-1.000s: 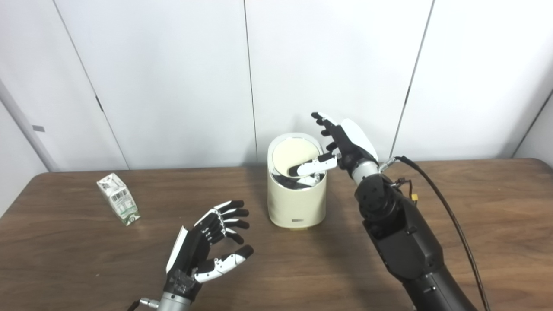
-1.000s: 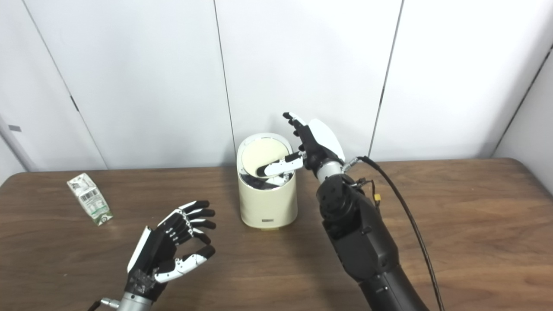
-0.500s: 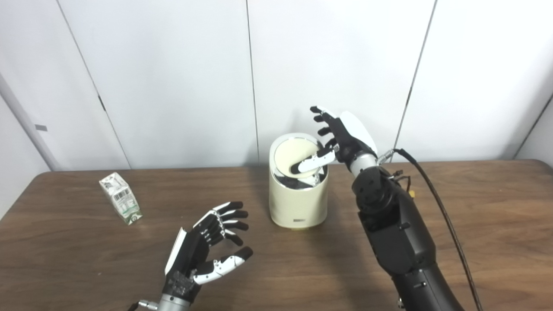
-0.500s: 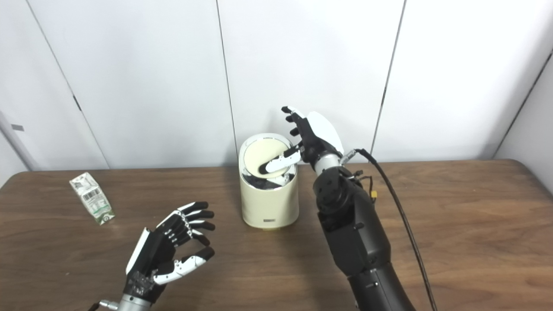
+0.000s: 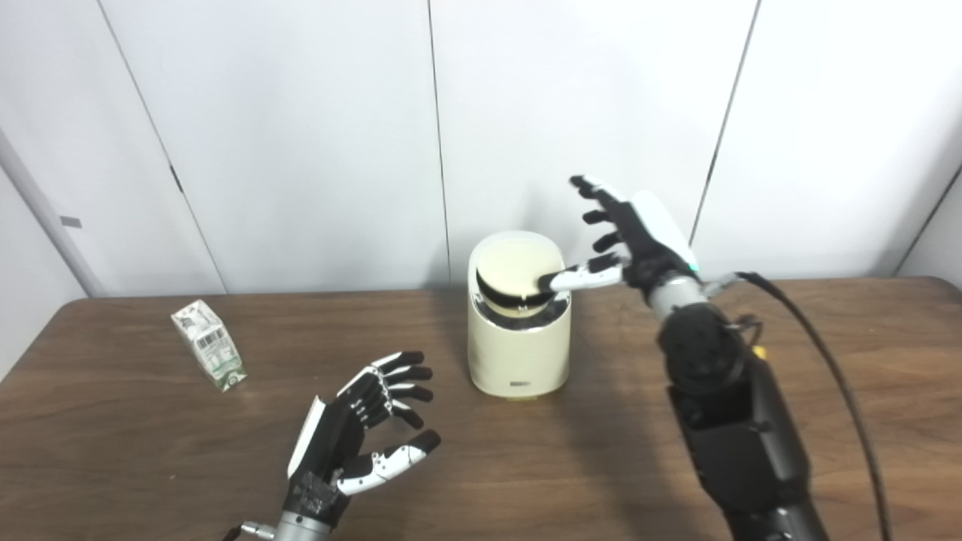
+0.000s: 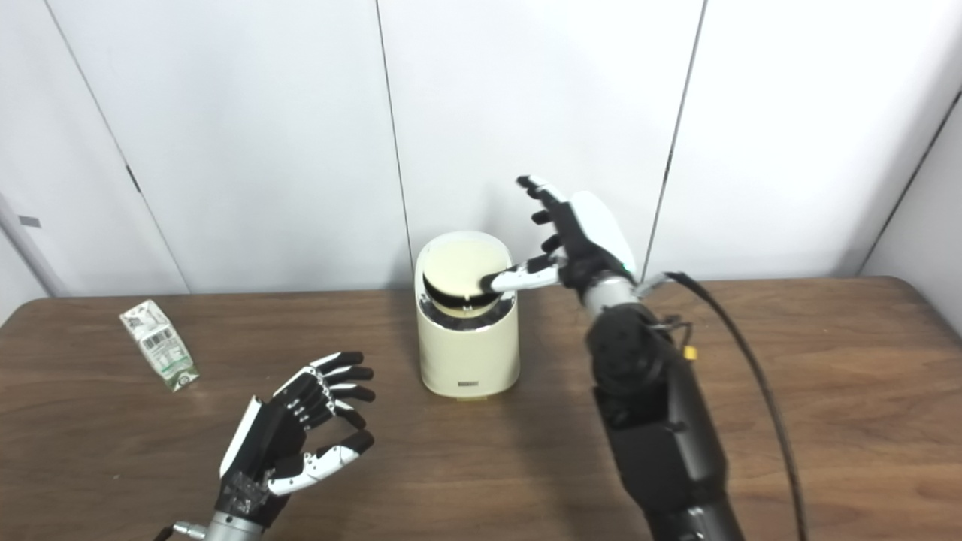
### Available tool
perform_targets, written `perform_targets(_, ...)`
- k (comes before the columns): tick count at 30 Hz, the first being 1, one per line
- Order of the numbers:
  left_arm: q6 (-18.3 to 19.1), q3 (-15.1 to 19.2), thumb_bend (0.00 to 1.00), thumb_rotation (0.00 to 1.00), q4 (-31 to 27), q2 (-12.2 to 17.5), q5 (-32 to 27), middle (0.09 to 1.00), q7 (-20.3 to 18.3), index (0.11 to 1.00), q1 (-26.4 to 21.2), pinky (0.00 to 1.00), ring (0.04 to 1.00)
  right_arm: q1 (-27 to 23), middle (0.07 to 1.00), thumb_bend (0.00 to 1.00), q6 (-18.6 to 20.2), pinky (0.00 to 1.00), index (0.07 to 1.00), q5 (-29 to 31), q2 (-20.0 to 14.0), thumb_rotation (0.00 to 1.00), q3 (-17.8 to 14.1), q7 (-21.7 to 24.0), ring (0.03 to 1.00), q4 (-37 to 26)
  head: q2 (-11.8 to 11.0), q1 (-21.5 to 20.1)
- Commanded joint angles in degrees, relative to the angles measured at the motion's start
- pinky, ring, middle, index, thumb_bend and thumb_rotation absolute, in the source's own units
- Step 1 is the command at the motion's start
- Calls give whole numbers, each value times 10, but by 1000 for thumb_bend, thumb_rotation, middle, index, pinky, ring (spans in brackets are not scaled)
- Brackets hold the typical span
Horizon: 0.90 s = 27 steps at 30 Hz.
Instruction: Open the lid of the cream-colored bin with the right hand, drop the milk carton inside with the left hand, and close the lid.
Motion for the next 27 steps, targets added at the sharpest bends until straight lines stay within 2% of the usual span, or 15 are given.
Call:
perform_targets(1,-7,0,656,132,-12,-1,-2,742,3,805,-7,499,660,-17,891,771,-29,608,899,32,-3,165,-15,-23,806,-40,1,-1)
perform_targets(7,-4,0,657,136,-13,0,-4,744,2,806,-7,500,660,22,895,732,-7,607,913,56,-18,259,-31,-34,818,-114,1,-2)
perform_targets(10,-6,1,667,141,-13,-1,-4,741,2,805,-7,499,661,49,892,695,2,615,906,54,-31,243,-34,-28,805,-145,1,-1)
perform_targets(12,-6,1,669,141,-14,-1,-4,741,3,804,-6,500,663,69,898,692,-11,619,906,70,-39,223,-38,-29,811,-153,0,0)
perform_targets(17,-6,2,659,134,-14,1,-2,742,4,806,-7,503,663,128,886,757,-53,659,907,132,-49,187,-51,-33,825,-164,0,3)
perform_targets(21,-5,2,668,149,-18,1,1,747,4,804,-6,502,663,169,897,757,-83,688,902,165,-58,217,-52,-34,836,-163,-3,10)
perform_targets(25,-4,2,666,162,-24,0,7,750,7,798,-5,501,662,202,916,763,-95,773,941,204,-54,216,-59,-35,857,-161,-4,13)
perform_targets(27,-4,2,665,152,-24,-1,4,750,7,798,-5,508,666,216,924,754,-116,801,952,217,-57,215,-60,-38,867,-154,-6,18)
